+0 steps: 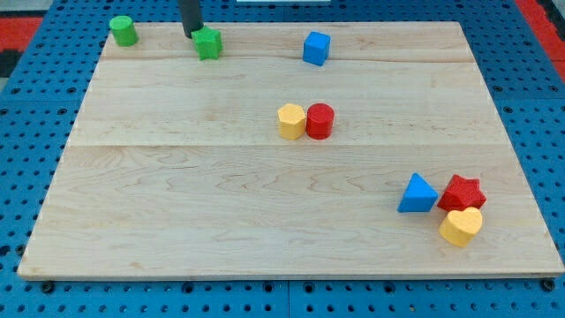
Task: Move your arm away from the green star
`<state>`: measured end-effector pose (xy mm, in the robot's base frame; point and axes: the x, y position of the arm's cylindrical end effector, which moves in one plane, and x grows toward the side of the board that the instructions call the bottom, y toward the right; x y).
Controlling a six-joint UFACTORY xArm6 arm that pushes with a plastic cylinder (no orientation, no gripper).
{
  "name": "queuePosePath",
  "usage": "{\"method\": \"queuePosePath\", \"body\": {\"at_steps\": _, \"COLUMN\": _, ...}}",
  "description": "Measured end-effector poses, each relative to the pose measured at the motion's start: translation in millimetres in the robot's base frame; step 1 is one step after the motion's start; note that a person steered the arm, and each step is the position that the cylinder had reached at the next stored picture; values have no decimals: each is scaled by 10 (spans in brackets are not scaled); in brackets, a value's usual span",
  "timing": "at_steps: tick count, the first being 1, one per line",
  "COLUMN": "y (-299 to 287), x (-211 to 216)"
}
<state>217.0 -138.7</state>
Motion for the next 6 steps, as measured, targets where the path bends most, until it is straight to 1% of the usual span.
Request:
{"method": "queuePosePath", "body": {"at_steps": 1, "y": -4, "x": -29}}
{"method": "queuePosePath", "body": {"at_steps": 2, "y": -135, "x": -252}}
{"method": "queuePosePath", "body": {"at_steps": 4, "y": -193, "x": -258}}
{"method": "queuePosePath", "body": {"at_steps": 5, "y": -341, "x": 45}}
{"method": "queuePosePath", "body": {"at_steps": 6, "y": -1075, "x": 544}}
